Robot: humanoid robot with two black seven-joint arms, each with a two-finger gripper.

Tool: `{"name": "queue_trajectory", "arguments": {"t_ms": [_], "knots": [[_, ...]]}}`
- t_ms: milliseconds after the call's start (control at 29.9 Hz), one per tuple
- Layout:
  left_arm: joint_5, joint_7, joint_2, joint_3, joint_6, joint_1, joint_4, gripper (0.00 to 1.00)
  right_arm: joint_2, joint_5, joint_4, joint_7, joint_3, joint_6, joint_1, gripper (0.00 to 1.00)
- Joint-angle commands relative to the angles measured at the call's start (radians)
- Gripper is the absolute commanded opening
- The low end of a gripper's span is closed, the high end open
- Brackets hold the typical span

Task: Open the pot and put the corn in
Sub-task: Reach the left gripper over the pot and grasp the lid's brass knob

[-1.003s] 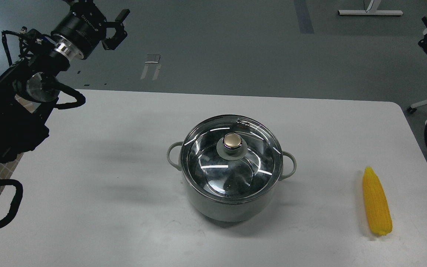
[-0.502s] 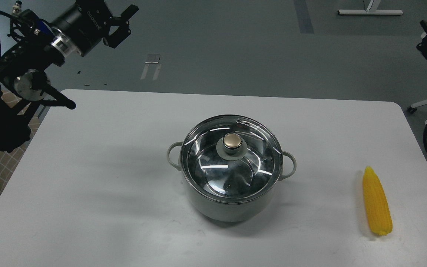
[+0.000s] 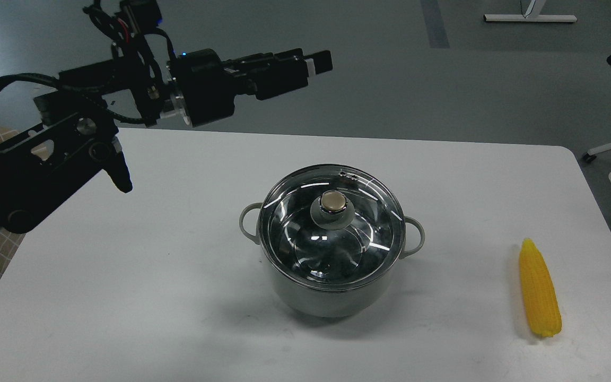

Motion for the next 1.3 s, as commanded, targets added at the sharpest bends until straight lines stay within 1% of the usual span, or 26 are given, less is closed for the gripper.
{"name": "queue_trajectory", "arguments": {"t_ms": [0, 67, 134, 201, 301, 401, 535, 602, 769, 869, 903, 970, 1137, 1170, 1204, 1237, 1271], "knots": [[0.227, -0.026, -0.01, 0.115, 0.097, 0.038, -0.061, 0.78, -0.006, 0.0, 0.001, 0.0, 0.017, 0.0, 0.001, 1.0], [0.277, -0.036, -0.008, 0.161, 0.144, 0.039, -0.061, 0.78, -0.011, 0.0, 0.0, 0.0, 0.027, 0.0, 0.0, 1.0], [0.355, -0.049, -0.007, 0.253, 0.218, 0.039, -0.053, 0.78, -0.018, 0.0, -0.002, 0.0, 0.04, 0.0, 0.0, 1.0], [0.412, -0.048, -0.01, 0.293, 0.246, 0.041, -0.044, 0.78, -0.018, 0.0, -0.002, 0.0, 0.041, 0.0, 0.0, 1.0], [0.471, -0.048, -0.033, 0.313, 0.267, 0.056, -0.004, 0.78, -0.018, 0.0, 0.001, 0.0, 0.041, 0.0, 0.0, 1.0], [0.489, -0.048, -0.06, 0.313, 0.272, 0.081, 0.045, 0.78, -0.012, 0.0, 0.005, 0.0, 0.041, 0.0, 0.0, 1.0], [0.49, -0.048, -0.067, 0.312, 0.296, 0.113, 0.074, 0.78, -0.007, 0.0, 0.005, 0.0, 0.041, 0.0, 0.0, 1.0], [0.489, -0.049, -0.067, 0.312, 0.313, 0.118, 0.109, 0.78, -0.006, 0.0, 0.006, 0.0, 0.041, 0.0, 0.0, 1.0], [0.486, -0.048, -0.067, 0.301, 0.332, 0.128, 0.128, 0.77, -0.006, 0.0, 0.006, 0.0, 0.041, 0.0, 0.0, 1.0], [0.486, -0.049, -0.067, 0.301, 0.336, 0.136, 0.148, 0.73, -0.004, 0.0, 0.006, 0.0, 0.041, 0.0, 0.0, 1.0], [0.486, -0.049, -0.067, 0.301, 0.336, 0.136, 0.148, 0.73, -0.004, 0.0, 0.006, 0.0, 0.041, 0.0, 0.0, 1.0], [0.487, -0.051, -0.067, 0.302, 0.345, 0.148, 0.148, 0.67, -0.004, 0.0, 0.006, 0.0, 0.041, 0.0, 0.0, 1.0], [0.487, -0.051, -0.067, 0.299, 0.358, 0.15, 0.146, 0.6, -0.006, 0.0, 0.006, 0.0, 0.041, 0.0, 0.0, 1.0], [0.489, -0.053, -0.067, 0.299, 0.359, 0.15, 0.146, 0.54, -0.006, 0.0, 0.006, 0.0, 0.041, 0.0, 0.0, 1.0], [0.487, -0.053, -0.068, 0.299, 0.359, 0.15, 0.146, 0.52, -0.006, 0.0, 0.006, 0.0, 0.041, 0.0, 0.0, 1.0], [0.487, -0.053, -0.067, 0.299, 0.359, 0.15, 0.146, 0.45, -0.006, 0.0, 0.006, 0.0, 0.04, 0.0, 0.0, 1.0], [0.489, -0.053, -0.067, 0.299, 0.361, 0.15, 0.145, 0.42, -0.006, 0.0, 0.006, 0.0, 0.041, 0.0, 0.0, 1.0]]}}
